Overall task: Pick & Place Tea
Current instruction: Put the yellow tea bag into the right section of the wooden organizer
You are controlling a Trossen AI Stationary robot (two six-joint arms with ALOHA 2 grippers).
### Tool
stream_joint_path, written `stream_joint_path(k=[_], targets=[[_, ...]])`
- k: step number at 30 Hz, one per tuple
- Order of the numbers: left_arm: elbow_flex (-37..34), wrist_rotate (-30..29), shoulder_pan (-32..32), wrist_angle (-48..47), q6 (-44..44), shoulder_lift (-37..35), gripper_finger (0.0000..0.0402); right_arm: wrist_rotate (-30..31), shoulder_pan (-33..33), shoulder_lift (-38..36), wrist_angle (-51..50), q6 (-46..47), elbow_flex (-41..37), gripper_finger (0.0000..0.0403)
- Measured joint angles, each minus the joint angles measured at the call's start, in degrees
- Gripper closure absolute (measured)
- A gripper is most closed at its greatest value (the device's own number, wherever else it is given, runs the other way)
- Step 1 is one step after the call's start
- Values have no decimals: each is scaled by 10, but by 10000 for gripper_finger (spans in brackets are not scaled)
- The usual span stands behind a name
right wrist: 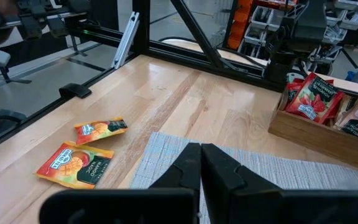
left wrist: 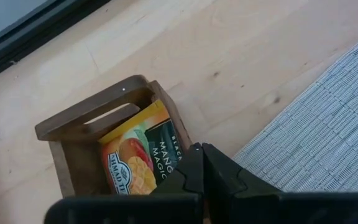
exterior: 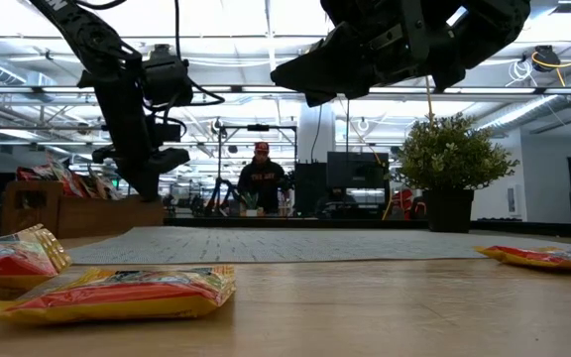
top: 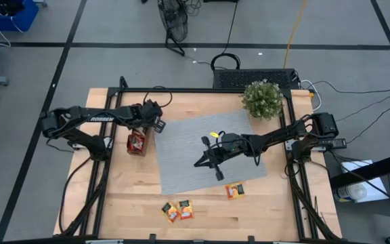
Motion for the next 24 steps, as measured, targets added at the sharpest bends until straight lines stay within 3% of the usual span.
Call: stream_joint_path(k=[6, 15, 24], targets=[[10, -5, 0, -24, 0, -3, 398, 0, 0, 0, 0, 0, 0, 403], [64, -70, -2, -141, -16, -4, 399, 0, 0, 0, -1, 0, 0, 403], [64, -13, -18, -75, -19, 1, 399, 0, 0, 0, -4, 0, 0, 403]])
